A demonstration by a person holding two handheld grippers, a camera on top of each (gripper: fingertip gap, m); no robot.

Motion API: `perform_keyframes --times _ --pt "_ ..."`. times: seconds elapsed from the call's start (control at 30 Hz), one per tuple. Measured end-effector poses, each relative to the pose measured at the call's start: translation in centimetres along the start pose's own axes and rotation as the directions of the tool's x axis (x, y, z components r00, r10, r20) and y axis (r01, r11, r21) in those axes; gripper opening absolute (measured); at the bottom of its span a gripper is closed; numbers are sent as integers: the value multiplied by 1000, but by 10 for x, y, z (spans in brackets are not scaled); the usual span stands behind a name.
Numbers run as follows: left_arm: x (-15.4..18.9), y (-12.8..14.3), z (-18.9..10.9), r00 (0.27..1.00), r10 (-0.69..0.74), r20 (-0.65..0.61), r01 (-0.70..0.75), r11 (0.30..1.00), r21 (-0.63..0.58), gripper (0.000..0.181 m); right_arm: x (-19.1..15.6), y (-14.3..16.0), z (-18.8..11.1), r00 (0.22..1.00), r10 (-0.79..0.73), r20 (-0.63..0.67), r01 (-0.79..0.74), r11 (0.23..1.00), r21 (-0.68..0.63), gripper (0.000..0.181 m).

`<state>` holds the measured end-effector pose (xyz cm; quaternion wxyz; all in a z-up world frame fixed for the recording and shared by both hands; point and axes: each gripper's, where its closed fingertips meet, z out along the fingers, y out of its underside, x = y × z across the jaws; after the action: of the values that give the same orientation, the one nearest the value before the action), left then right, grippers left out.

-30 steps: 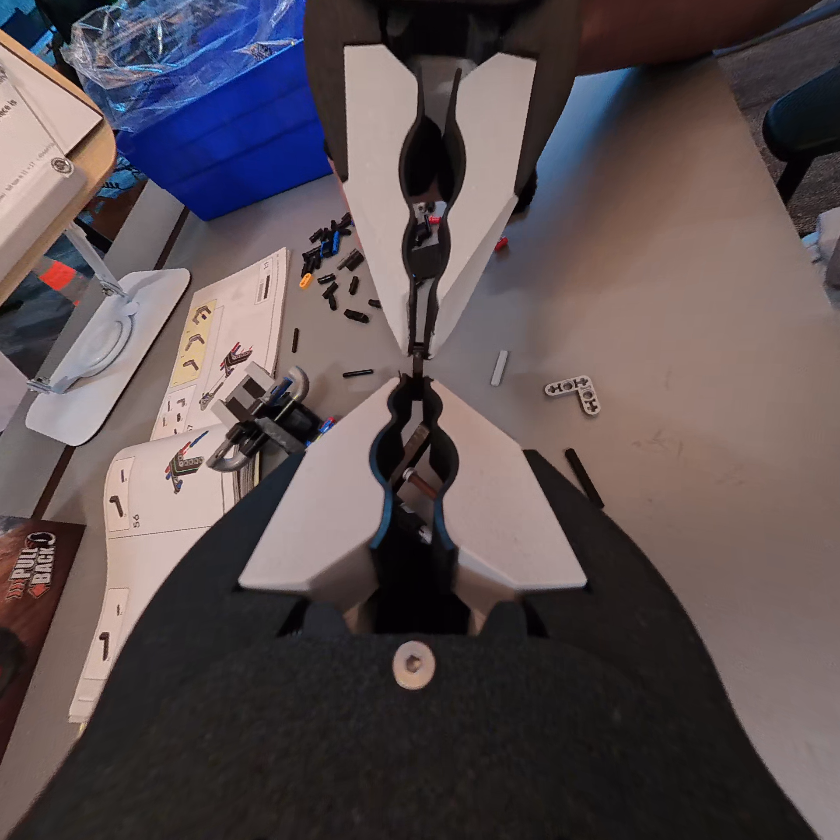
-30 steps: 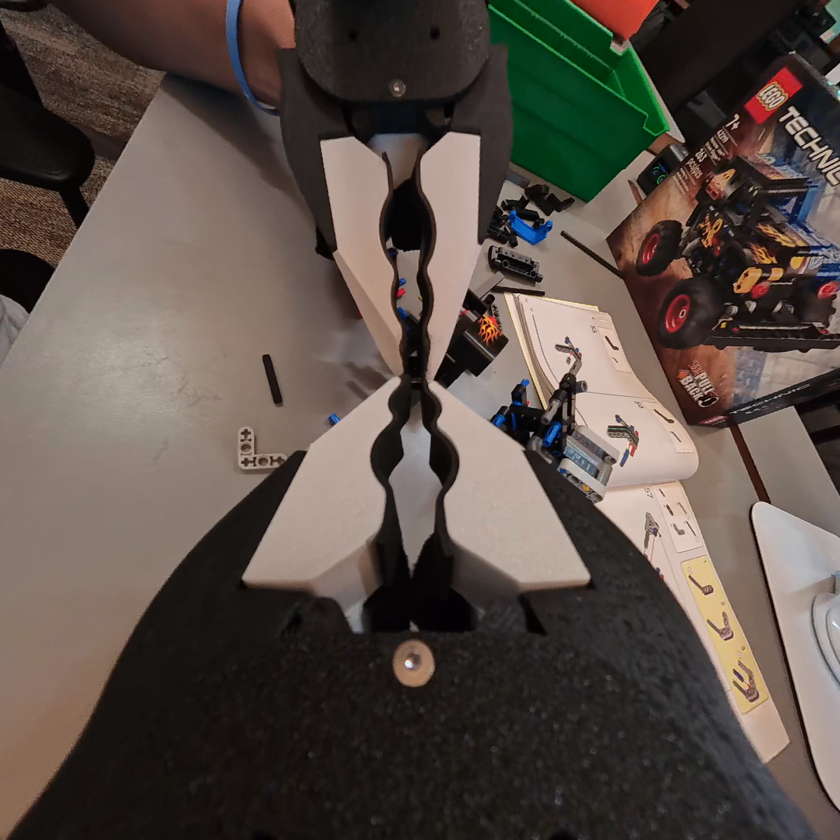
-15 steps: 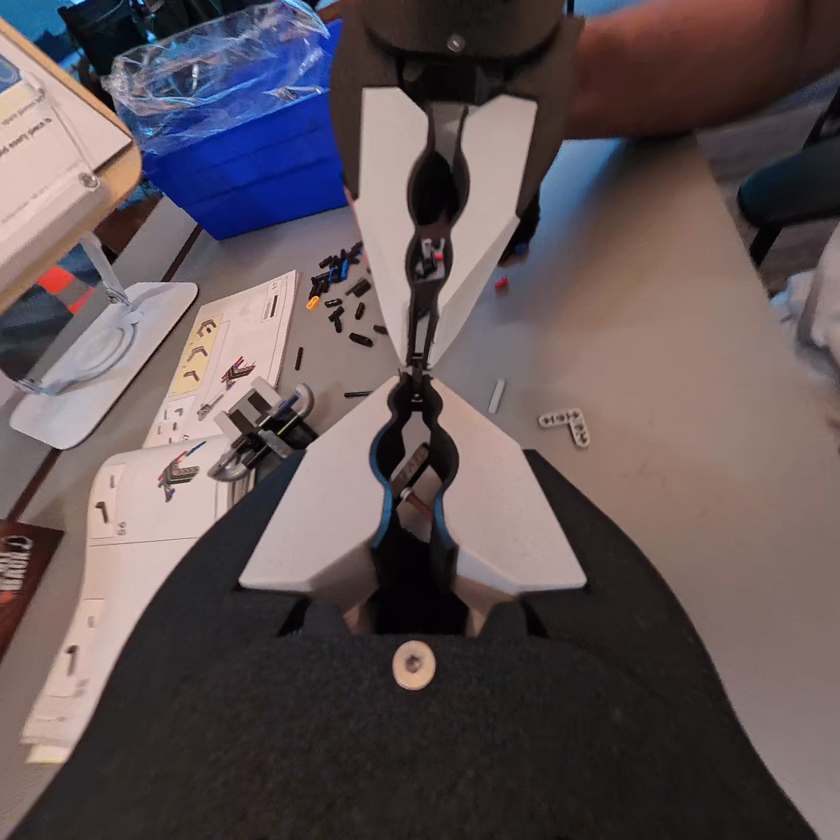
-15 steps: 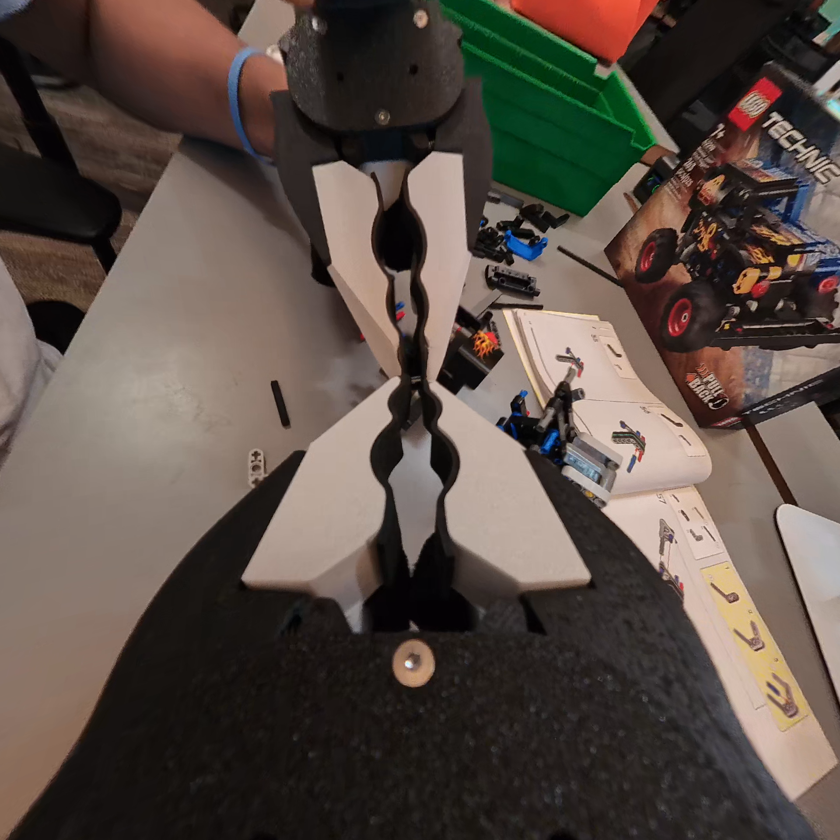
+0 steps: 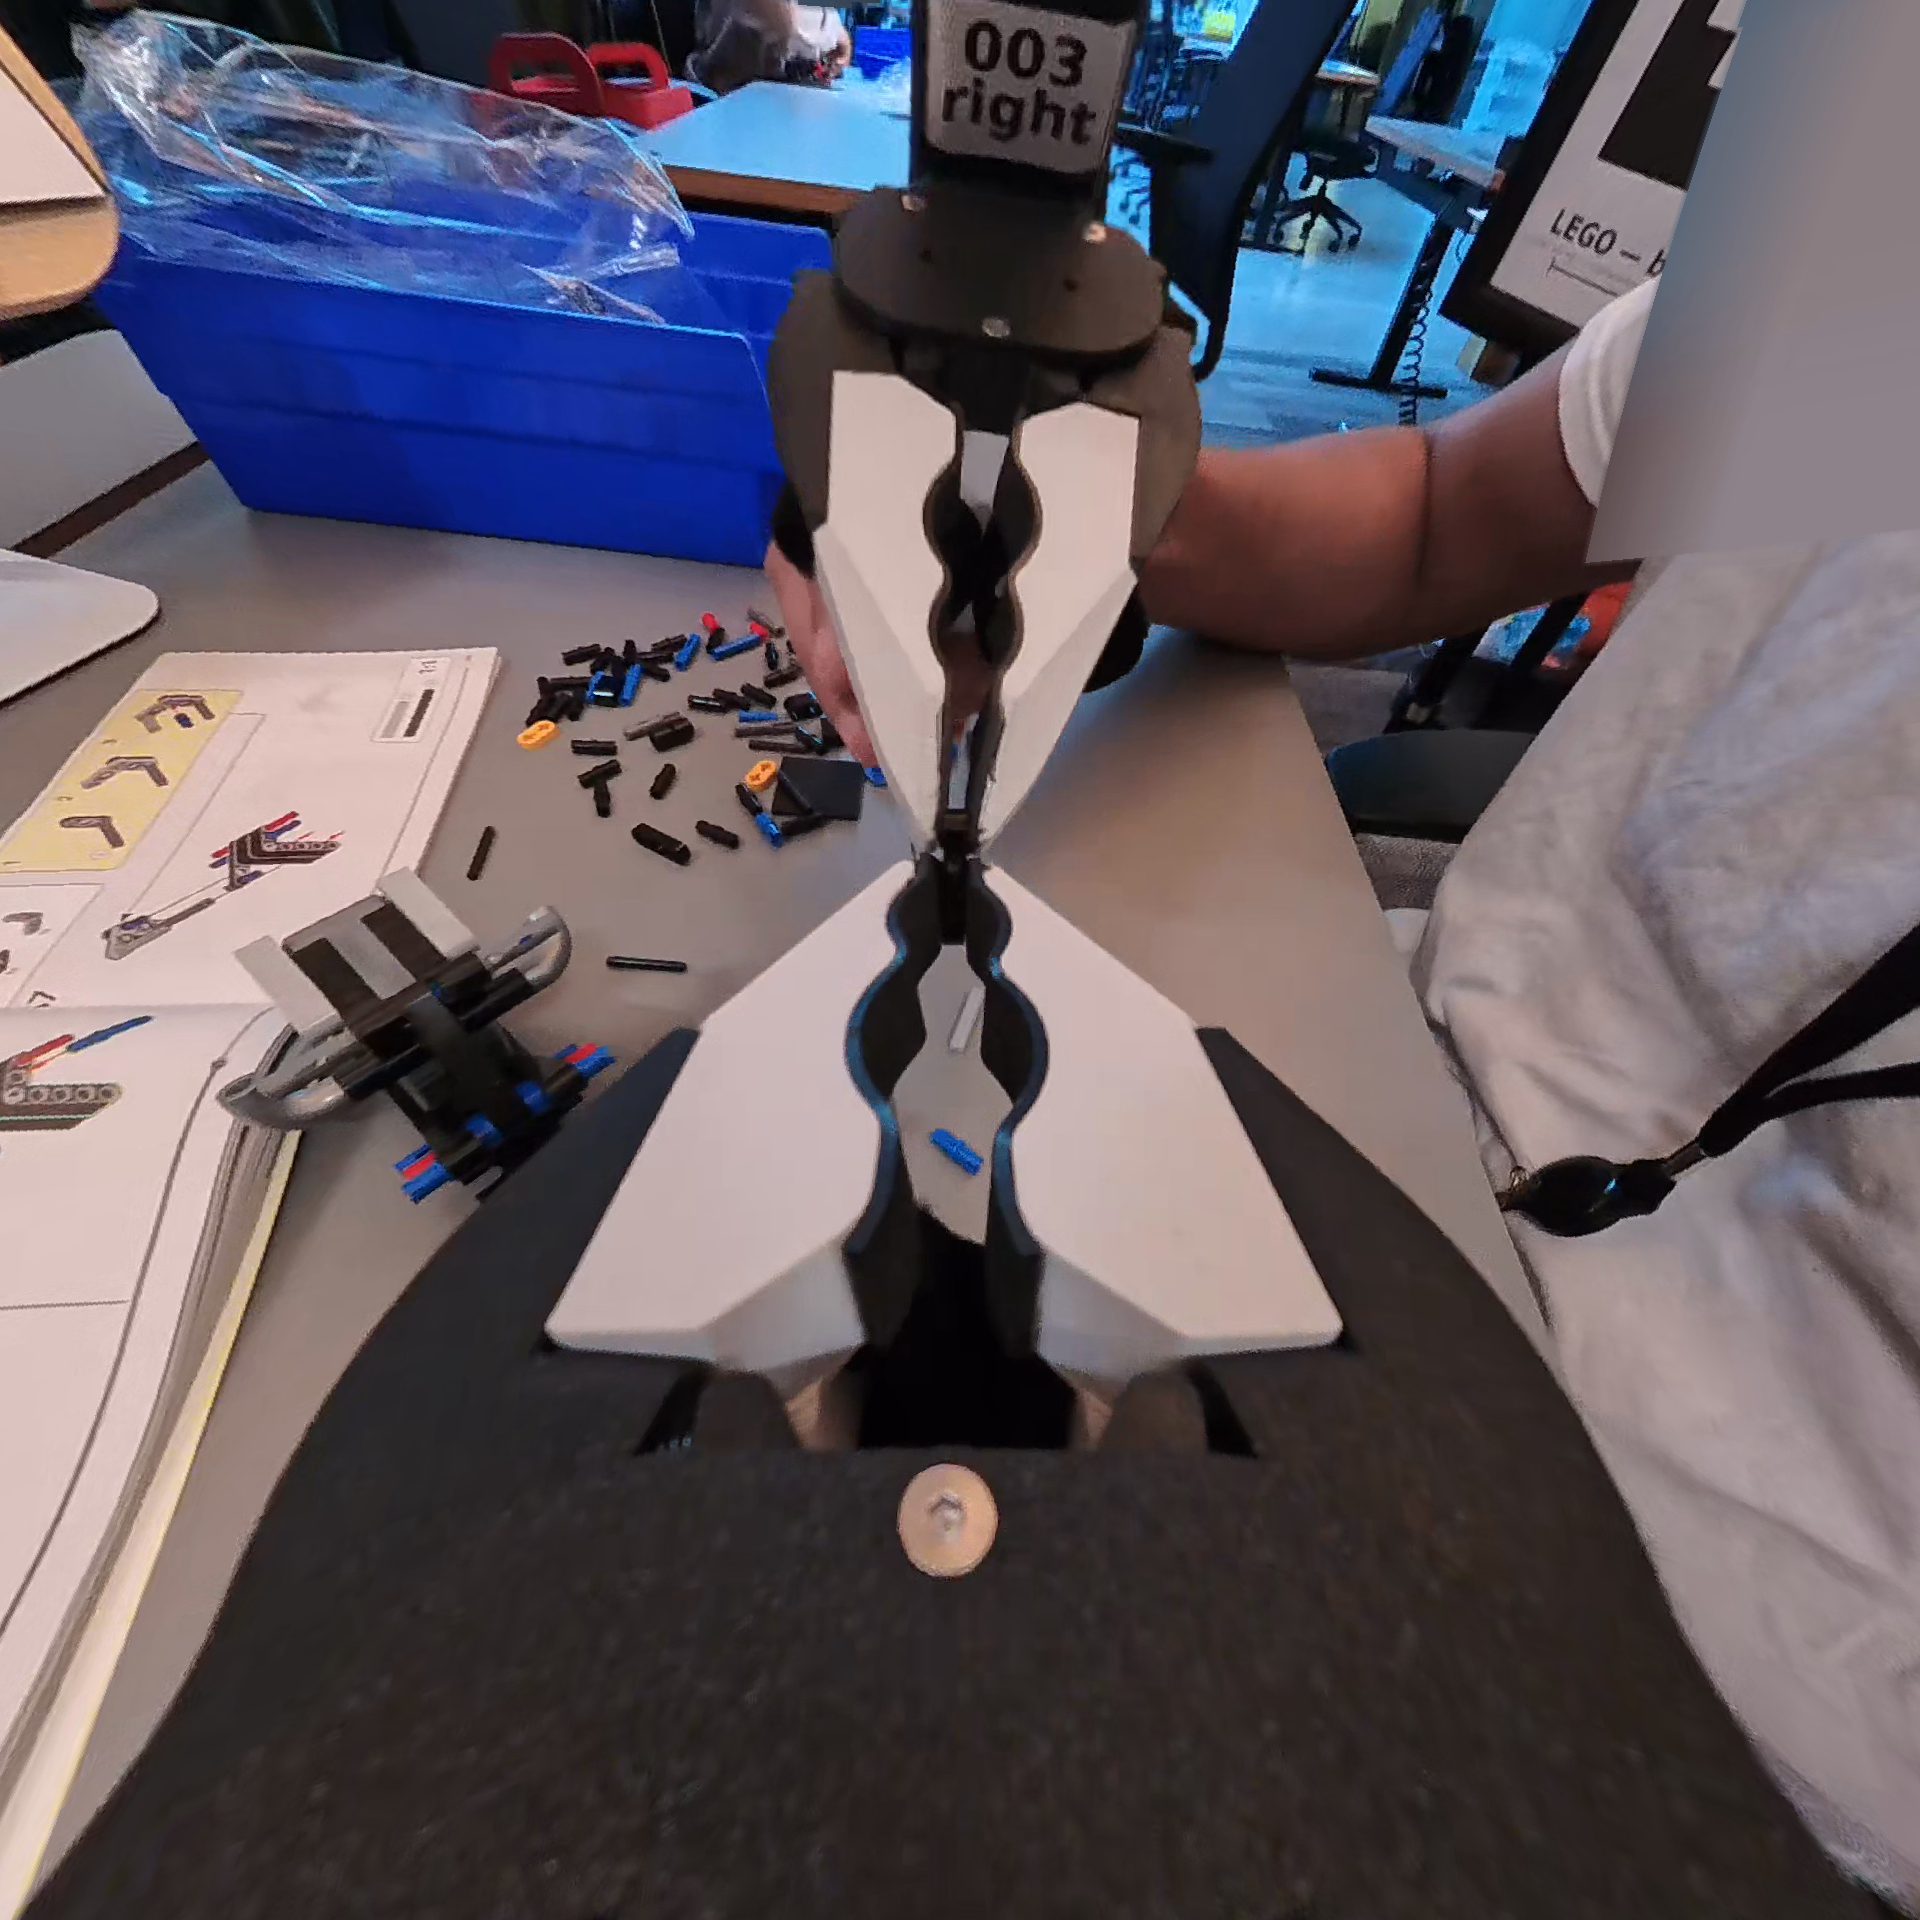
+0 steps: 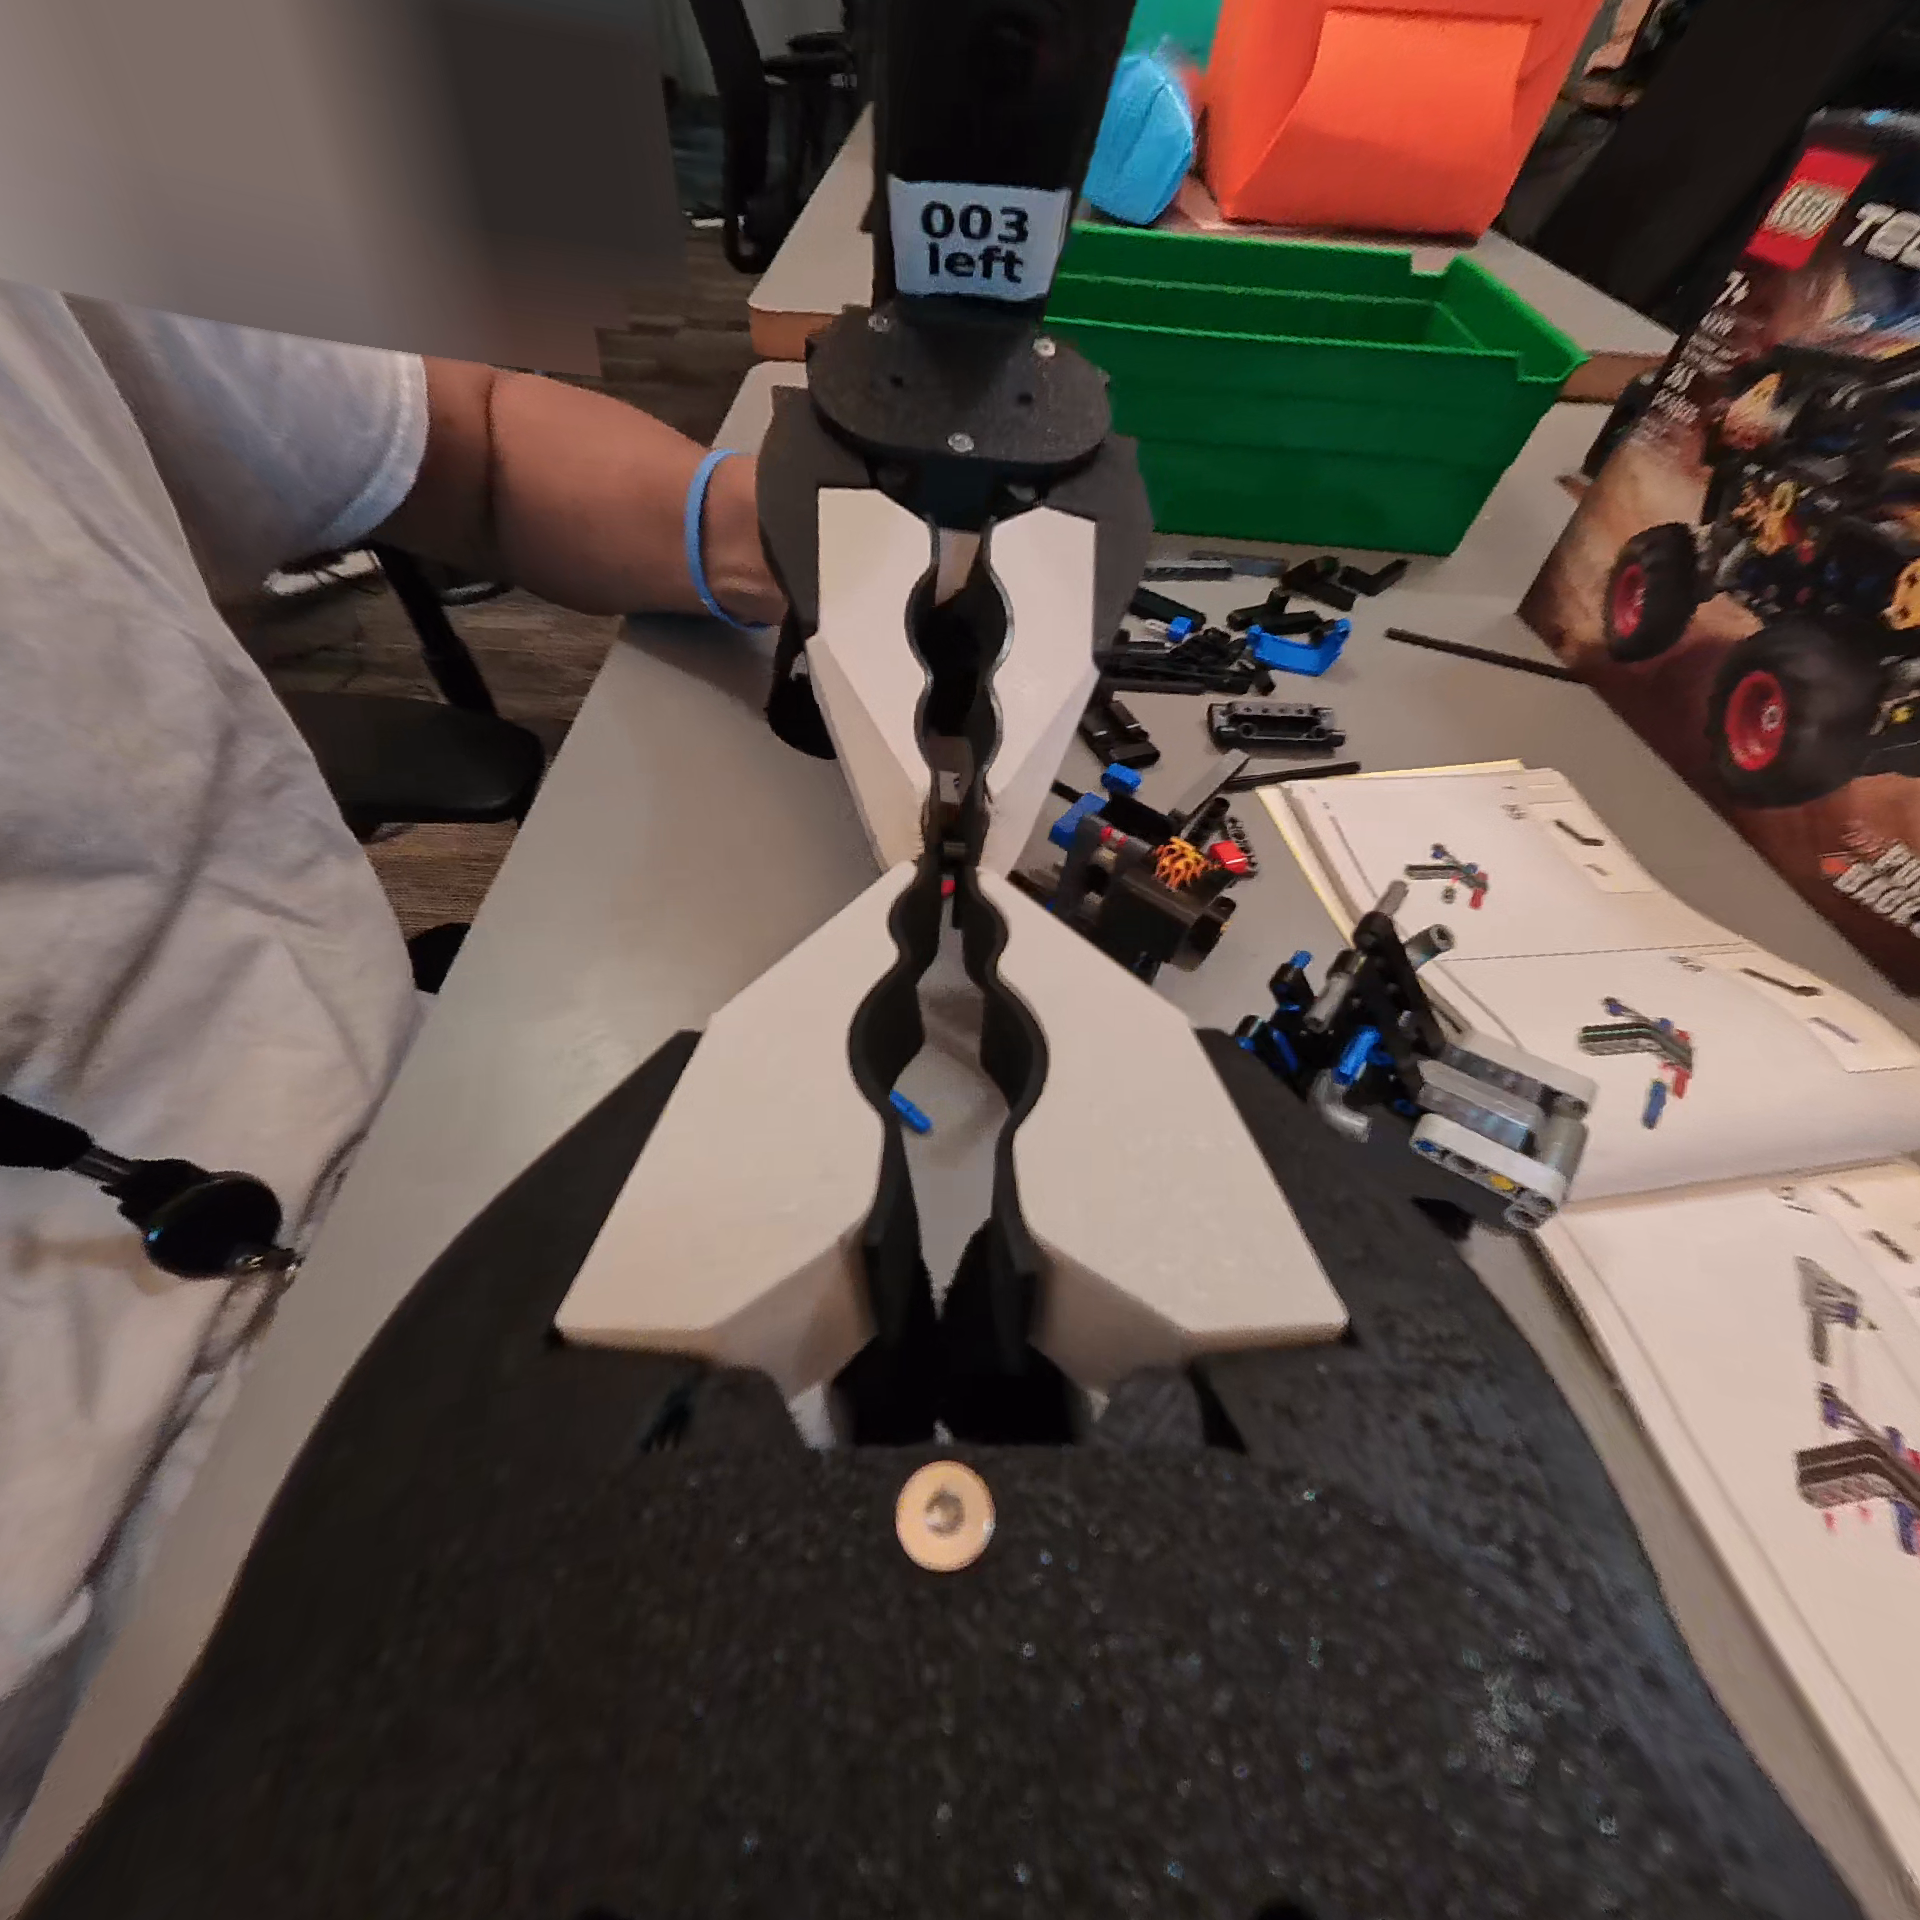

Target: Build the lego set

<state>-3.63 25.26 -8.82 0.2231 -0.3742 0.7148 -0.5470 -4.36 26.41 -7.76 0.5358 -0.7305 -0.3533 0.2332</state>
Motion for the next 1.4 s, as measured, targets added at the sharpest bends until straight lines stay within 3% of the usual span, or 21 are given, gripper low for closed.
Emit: perform_keyframes --times 0.63,0.83,1.03,1.23,1.4 --pt "-5 2 0 999 22 43 -22 1000 -3 2 3 8 -1 996 85 28 -83 994 -75 2" --pt "-5 -10 -6 992 -121 -25 123 988 95 2 7 -8 -2 991 127 32 -129 990 56 3" --pt "-2 -13 -5 987 -151 -57 157 981 114 2 4 -11 -2 983 171 73 -177 981 80 3" --pt "-14 -20 -12 959 -272 -72 281 943 176 2 16 -19 -2 917 374 139 -393 909 143 4" --pt "-32 -15 -18 908 -409 -86 418 886 200 2 36 -18 -15 947 321 13 -318 932 176 7"
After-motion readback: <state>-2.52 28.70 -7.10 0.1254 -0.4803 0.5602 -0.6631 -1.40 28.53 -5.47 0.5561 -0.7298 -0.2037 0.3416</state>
